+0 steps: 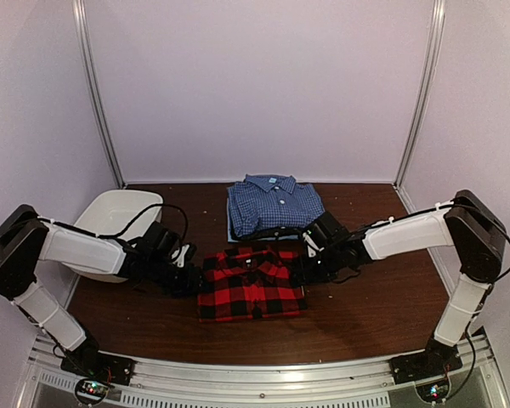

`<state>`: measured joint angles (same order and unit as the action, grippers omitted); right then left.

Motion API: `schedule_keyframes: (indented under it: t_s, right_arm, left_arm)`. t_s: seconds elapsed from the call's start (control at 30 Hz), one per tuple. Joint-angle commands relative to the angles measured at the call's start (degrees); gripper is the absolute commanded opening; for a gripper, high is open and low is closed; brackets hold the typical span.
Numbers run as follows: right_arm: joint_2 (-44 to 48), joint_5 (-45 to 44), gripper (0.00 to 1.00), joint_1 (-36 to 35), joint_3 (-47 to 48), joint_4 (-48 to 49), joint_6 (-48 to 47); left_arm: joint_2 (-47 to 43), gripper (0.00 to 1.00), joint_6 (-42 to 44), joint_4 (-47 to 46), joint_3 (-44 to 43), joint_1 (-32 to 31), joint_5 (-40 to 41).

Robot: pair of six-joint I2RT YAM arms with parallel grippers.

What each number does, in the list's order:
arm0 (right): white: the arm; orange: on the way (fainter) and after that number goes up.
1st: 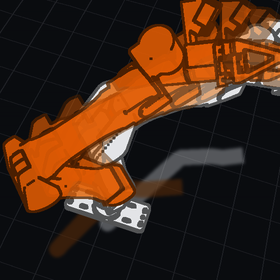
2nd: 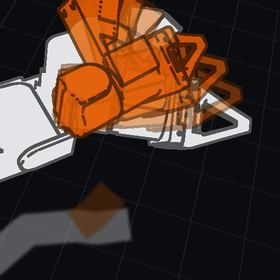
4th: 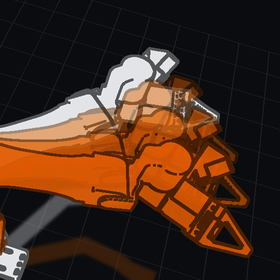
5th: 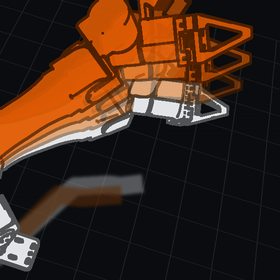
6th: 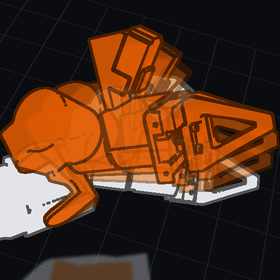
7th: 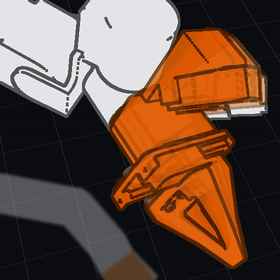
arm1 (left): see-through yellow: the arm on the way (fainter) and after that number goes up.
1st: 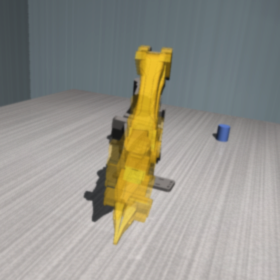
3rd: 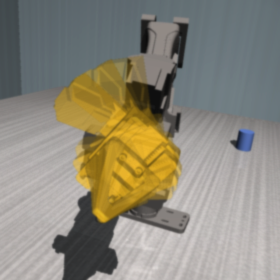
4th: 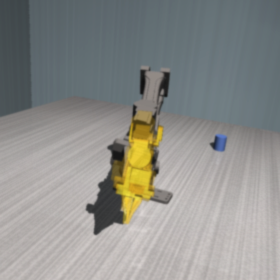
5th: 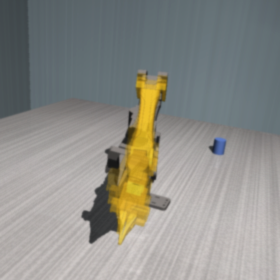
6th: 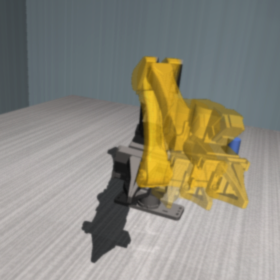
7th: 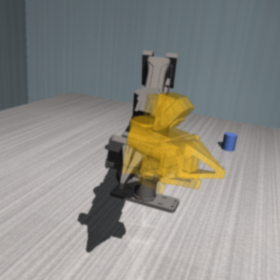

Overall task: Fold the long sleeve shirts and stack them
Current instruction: Pick up the square-folded shirt from the center of the board.

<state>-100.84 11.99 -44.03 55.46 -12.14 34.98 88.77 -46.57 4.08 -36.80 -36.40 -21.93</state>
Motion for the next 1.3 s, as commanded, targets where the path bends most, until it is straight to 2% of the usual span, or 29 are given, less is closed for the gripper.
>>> schedule_keyframes:
  t_s: [0.0, 0.23, 0.4, 0.47, 0.6, 0.63, 1.07, 1.27]
  right_arm:
    - [-1.38, 0.69, 0.54, -0.99, -0.28, 1.34, 0.60]
    - [-3.46, 2.26, 0.48, -2.39, 0.72, 2.88, 1.46]
    - [-3.95, 2.34, 0.35, -2.73, 2.50, 2.71, 1.10]
    - [-3.81, 1.98, 0.26, -2.72, 3.19, 2.17, 0.71]
    - [-2.28, 1.23, 0.01, -2.66, 4.50, 0.46, -0.09]
    - [-1.75, 0.89, 0.00, -2.82, 4.81, -0.03, -0.28]
    - [6.53, 2.20, 0.00, -3.93, 9.98, -6.69, -3.72]
    - [10.20, -2.72, 0.00, -3.88, 15.63, -12.52, -6.10]
  left_arm:
    - [2.31, 0.50, -0.93, -0.32, -0.33, -0.75, -0.30]
    - [3.45, 0.31, -2.15, -2.88, -1.48, -1.54, -1.90]
    - [3.43, 0.09, -2.36, -3.38, -3.02, -1.83, -2.14]
    - [3.01, 0.00, -2.34, -3.38, -3.33, -1.90, -1.84]
    - [0.53, 0.00, -1.75, -3.42, -3.63, -2.08, -1.51]
    - [-0.39, 0.00, -1.43, -3.38, -3.70, -2.17, -1.52]
    - [-13.89, 0.00, 4.77, 0.13, -4.60, -2.44, -3.93]
    - [-17.70, 0.00, 5.77, 0.75, -8.56, -2.44, -5.89]
